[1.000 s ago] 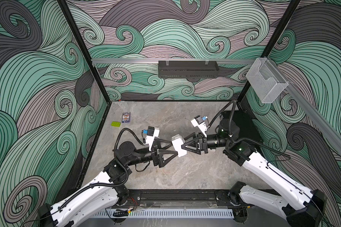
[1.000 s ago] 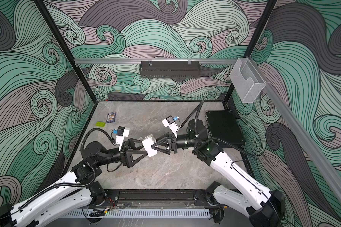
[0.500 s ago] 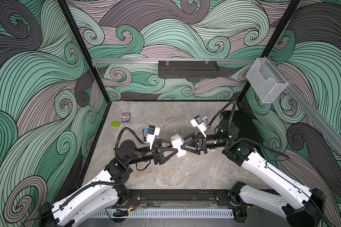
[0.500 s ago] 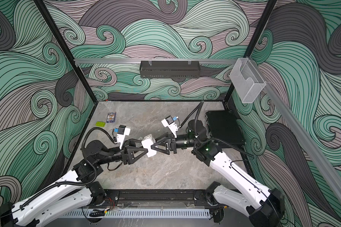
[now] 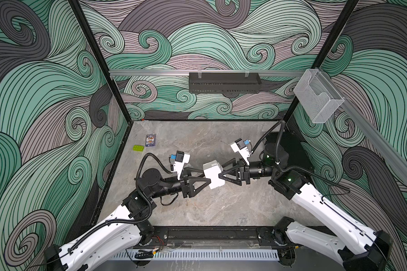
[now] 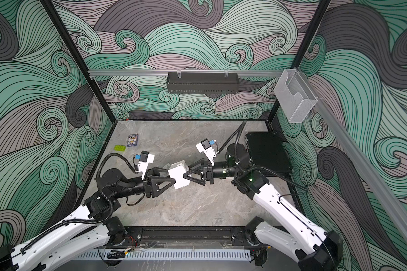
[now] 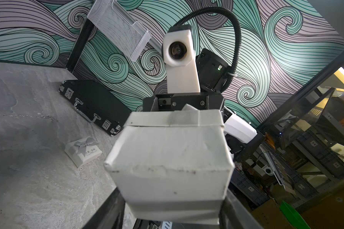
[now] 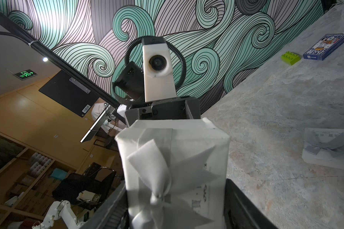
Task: Take the necklace out of the lift-off lid jewelry box
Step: Open the lid on the jewelry box, then place the lid at the center of the board.
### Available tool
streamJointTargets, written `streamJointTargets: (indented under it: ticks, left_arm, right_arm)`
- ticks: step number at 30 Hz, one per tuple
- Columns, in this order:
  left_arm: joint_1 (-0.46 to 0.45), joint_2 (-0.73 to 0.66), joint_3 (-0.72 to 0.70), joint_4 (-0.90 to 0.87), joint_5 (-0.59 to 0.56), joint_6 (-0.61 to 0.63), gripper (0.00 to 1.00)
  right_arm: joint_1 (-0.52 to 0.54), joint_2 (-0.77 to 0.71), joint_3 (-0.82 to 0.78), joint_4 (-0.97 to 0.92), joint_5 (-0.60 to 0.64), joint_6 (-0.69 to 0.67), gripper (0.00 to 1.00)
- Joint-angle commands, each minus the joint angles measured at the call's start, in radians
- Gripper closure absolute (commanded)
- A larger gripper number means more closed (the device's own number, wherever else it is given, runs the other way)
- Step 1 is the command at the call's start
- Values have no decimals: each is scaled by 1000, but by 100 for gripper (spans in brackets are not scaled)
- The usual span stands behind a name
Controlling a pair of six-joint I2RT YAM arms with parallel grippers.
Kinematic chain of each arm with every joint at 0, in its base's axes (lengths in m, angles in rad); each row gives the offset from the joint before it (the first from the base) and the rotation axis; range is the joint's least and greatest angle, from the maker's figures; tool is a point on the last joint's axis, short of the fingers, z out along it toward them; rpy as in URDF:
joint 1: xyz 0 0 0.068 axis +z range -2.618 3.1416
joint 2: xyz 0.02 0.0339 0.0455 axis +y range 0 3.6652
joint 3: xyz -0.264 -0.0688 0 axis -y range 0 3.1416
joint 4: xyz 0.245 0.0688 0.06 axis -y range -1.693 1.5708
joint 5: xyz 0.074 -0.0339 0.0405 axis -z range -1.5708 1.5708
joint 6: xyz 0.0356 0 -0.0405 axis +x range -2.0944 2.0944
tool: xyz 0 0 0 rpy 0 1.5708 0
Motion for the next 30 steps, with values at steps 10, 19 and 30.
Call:
streamJointTargets:
  ticks: [10,19,30]
  left_arm:
    - [5,-40,23,-51,-40,51,37]
    - [6,-41,24,-56,-47,56,37]
    - [6,-13,18,-45,-31,66,37]
  right_arm:
    - [-72,-76,20,-427,330,-194,30]
    - [-72,132,-114,-535,794,-194,31]
    - [-72,408,-121,-482,900,-193,20]
